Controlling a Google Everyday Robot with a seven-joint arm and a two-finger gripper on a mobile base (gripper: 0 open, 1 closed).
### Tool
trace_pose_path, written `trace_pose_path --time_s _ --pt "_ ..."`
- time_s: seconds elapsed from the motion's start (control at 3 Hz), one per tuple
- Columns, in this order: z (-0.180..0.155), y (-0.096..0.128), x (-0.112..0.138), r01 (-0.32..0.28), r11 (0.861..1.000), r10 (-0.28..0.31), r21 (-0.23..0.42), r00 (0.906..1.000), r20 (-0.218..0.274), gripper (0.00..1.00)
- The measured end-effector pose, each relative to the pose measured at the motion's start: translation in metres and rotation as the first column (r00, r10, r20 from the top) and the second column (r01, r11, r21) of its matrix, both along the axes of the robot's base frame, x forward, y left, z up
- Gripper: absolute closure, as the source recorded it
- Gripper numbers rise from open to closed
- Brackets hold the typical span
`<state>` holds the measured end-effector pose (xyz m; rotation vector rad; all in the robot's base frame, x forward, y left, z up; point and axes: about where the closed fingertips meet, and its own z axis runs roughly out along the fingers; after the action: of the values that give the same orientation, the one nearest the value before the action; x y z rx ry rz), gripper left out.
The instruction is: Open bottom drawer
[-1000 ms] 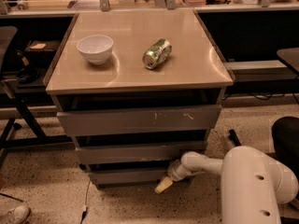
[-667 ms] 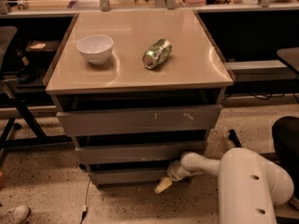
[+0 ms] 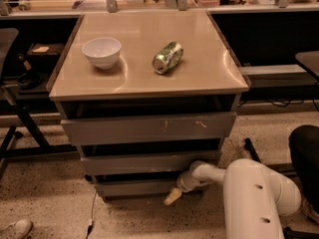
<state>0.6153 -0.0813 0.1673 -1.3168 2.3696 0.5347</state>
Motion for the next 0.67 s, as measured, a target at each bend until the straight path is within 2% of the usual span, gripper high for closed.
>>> trace_pose_path --time_s 0.33,0.67 --pt "0.0026 0.0 0.0 0.0 1.0 0.0 0.0 1.0 0.0 0.18" --pt "0.0026 0.0001 0.0 0.0 1.0 0.0 0.0 1.0 0.0 0.42"
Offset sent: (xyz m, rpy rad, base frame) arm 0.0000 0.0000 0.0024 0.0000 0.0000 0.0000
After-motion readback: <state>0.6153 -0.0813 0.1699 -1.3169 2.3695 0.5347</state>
